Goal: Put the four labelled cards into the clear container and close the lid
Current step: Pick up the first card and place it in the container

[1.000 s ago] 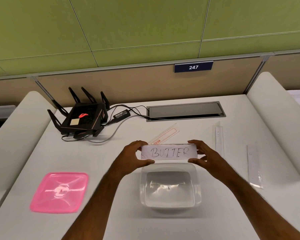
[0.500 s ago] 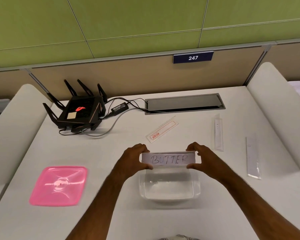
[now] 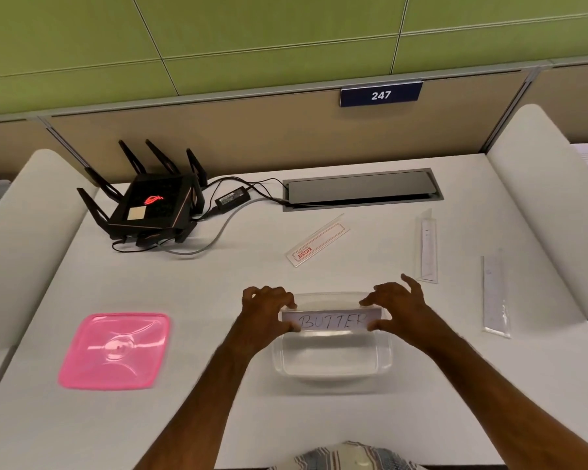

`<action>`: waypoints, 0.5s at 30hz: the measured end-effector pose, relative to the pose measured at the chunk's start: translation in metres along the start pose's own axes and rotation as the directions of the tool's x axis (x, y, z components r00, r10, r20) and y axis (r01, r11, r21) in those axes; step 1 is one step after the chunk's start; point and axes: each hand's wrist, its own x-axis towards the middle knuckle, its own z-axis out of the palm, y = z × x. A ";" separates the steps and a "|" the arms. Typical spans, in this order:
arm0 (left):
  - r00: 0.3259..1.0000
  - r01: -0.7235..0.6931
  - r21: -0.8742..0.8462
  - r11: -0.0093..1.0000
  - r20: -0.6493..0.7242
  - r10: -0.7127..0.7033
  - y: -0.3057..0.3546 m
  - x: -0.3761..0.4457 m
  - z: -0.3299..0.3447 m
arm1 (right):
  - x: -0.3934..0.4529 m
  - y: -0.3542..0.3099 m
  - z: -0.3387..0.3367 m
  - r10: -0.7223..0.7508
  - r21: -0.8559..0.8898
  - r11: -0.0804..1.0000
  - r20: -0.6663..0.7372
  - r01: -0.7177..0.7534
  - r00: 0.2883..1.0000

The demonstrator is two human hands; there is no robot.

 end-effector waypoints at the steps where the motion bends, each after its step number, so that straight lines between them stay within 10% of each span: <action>1: 1.000 0.001 0.019 1.000 0.003 -0.001 0.000 0.000 0.001 | -0.001 0.001 0.002 -0.003 -0.017 1.000 -0.015 0.002 1.000; 15: 0.985 -0.149 0.351 0.925 0.133 0.109 0.012 0.008 0.015 | 0.007 0.002 0.024 0.152 -0.152 0.981 0.199 -0.123 0.968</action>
